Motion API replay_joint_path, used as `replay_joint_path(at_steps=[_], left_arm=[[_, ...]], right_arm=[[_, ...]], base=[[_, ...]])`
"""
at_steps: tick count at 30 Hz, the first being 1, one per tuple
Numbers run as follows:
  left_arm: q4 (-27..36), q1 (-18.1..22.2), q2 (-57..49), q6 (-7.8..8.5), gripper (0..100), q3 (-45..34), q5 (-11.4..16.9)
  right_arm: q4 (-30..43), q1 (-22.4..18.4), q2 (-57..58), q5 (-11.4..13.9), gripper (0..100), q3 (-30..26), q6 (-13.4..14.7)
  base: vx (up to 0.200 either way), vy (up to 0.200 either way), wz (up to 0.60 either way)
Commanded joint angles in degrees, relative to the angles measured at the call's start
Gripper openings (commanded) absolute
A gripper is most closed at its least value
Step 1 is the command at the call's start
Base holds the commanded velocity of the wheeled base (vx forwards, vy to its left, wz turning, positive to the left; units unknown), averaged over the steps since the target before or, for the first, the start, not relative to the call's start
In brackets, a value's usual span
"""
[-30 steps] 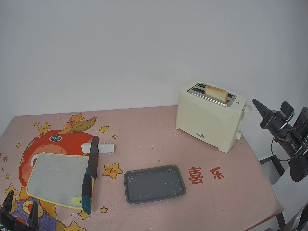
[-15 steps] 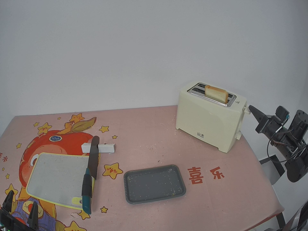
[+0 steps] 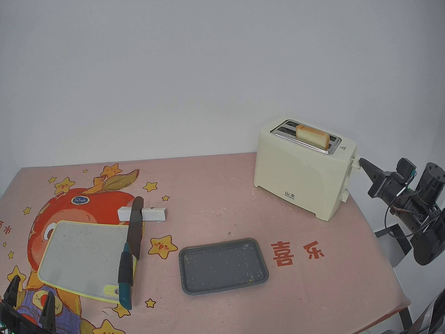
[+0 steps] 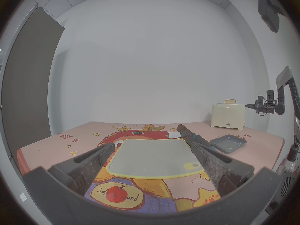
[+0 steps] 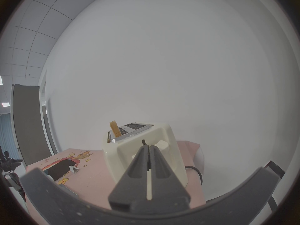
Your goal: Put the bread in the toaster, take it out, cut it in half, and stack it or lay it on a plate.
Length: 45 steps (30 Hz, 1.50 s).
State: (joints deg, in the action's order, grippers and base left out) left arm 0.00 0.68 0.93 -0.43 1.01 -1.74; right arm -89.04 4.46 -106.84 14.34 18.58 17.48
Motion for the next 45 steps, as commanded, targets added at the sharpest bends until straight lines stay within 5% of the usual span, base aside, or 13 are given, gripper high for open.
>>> replay_joint_path(at_steps=[1, 45], left_arm=[[0.0, 0.02, -0.4, -0.01, 100, -1.01, -0.01], [0.0, 0.02, -0.4, -0.01, 100, -1.01, -0.01]], right_arm=[[-0.17, 0.02, -0.48, -0.01, 0, -0.47, 0.01], [-0.17, 0.02, -3.9, 0.08, 0, -3.37, -3.33]], base=[[0.0, 0.0, 0.0], [0.0, 0.0, 0.0]])
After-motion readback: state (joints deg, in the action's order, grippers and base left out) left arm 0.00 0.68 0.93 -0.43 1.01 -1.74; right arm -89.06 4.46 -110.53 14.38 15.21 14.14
